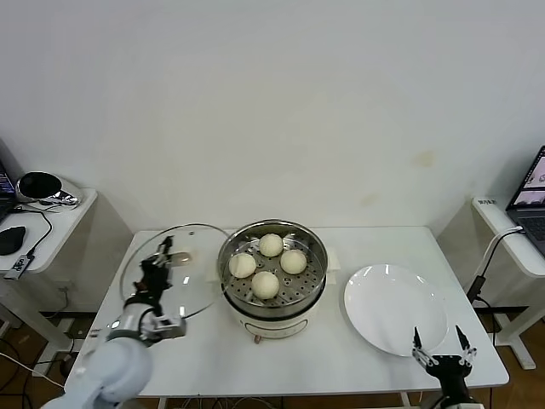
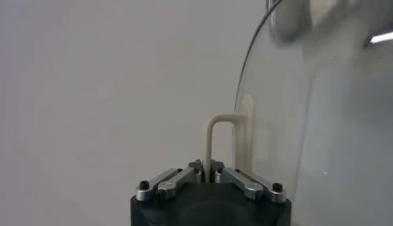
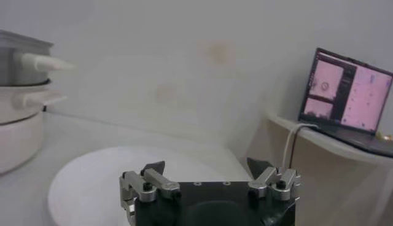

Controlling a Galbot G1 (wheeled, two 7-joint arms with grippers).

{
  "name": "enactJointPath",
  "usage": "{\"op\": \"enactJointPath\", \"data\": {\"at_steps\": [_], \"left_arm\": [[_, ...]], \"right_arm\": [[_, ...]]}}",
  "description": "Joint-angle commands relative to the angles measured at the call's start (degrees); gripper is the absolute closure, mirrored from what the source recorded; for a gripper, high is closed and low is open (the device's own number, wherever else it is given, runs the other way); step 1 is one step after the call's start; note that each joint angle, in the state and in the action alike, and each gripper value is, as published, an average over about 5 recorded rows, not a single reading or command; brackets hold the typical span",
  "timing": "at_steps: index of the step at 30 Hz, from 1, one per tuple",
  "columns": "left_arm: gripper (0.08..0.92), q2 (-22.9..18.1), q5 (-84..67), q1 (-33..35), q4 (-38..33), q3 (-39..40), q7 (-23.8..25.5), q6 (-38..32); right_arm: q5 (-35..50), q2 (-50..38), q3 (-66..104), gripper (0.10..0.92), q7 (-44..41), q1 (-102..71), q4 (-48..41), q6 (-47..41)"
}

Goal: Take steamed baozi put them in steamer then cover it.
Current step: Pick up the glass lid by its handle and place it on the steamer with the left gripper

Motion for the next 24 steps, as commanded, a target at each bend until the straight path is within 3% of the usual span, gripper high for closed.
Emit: {"op": "enactJointPath", "data": {"at_steps": [1,14,24], "left_arm": [[0.851,-7.14,11.87,-17.37,2.16,18.94,9.33,7.78],[0.851,-18.96,21.3,-22.54,11.0,23.83,12.88,7.75],[0.851,-23.45,21.52,-23.23,16.73,25.53,12.22,7.37]], "right_arm": [[-4.94,1.17,-1.92,0.203,-0.18,0.29,-0.01,0.09],[-7.47,1.87,-3.01,0.203,0.42,0.66,-1.39,0.15],[-7.38,1.86,-2.82,0.203,0.52,0.86,-2.2,0.47]]}}
